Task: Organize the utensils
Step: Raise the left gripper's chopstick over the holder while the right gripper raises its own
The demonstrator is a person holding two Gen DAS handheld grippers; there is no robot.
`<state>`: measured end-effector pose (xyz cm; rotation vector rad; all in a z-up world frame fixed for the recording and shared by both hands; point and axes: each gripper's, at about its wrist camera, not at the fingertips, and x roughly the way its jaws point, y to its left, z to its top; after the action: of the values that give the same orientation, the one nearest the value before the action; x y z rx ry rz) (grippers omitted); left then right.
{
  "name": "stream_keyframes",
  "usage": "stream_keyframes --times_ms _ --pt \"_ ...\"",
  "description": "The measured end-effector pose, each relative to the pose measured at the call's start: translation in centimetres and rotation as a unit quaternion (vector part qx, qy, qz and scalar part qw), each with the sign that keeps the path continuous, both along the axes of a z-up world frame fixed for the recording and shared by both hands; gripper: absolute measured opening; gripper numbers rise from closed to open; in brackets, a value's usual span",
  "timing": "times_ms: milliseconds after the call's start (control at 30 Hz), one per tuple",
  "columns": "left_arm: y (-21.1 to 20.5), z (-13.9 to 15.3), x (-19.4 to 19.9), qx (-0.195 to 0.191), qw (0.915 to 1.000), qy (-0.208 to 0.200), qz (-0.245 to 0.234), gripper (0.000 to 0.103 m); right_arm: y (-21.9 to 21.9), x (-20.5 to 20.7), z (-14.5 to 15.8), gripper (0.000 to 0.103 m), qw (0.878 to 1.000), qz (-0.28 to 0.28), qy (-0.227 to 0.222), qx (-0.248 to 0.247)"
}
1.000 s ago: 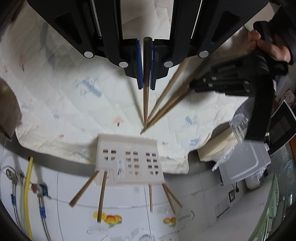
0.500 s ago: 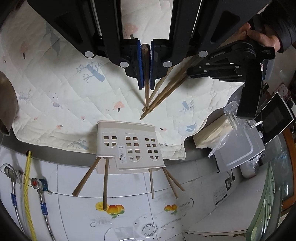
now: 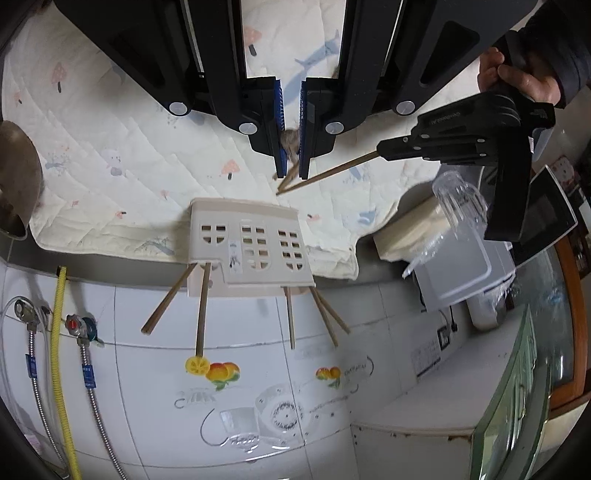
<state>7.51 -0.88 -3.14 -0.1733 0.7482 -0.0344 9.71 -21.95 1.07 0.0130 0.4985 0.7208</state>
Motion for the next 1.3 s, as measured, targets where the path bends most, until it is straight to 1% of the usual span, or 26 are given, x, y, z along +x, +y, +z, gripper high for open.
stream_keyframes --times_ms 67,167,367,533,633,800,933,1033,1133,1300 --pt "0.2 1.3 0.1 0.006 0.9998 -0.018 -0.007 0.006 -0.1 0.3 0.8 0.006 1.0 0.002 0.002 0.014" --pt "0.3 2.8 0.7 0.015 0.9991 -0.035 -0.016 0.006 -0.1 0.9 2.0 0.006 1.0 0.001 -0.006 0.017" --pt "0.5 5.1 2.5 0.024 0.9976 -0.057 -0.029 0.006 -0.2 3.3 4.5 0.006 1.0 0.008 -0.006 0.022" --pt "1.2 6.7 4.0 0.01 0.9974 -0.063 -0.035 0.006 0.0 5.9 6.9 0.006 1.0 0.014 -0.013 0.01" --pt "1.3 8.3 4.8 0.011 0.9964 -0.073 -0.042 0.006 0.0 7.2 8.6 0.006 1.0 0.02 -0.018 0.011" --pt "1.0 11.5 6.0 0.019 0.9941 -0.088 -0.06 0.005 0.0 8.8 12.1 0.006 0.999 0.019 -0.044 0.002" --pt "0.5 13.8 6.9 0.037 0.9918 -0.1 -0.071 0.005 -0.3 9.9 14.7 0.006 0.998 0.012 -0.063 -0.008" --pt "0.4 16.1 7.5 0.045 0.989 -0.122 -0.07 0.005 -0.3 10.7 16.0 0.006 0.997 0.006 -0.071 -0.018" --pt "0.6 18.9 8.2 0.052 0.9852 -0.15 -0.066 0.005 -0.1 11.8 16.3 0.006 0.996 -0.008 -0.077 -0.037" --pt "1.2 23.2 9.9 0.064 0.9782 -0.191 -0.052 0.005 -0.4 12.9 16.3 0.006 0.996 -0.018 -0.078 -0.038"
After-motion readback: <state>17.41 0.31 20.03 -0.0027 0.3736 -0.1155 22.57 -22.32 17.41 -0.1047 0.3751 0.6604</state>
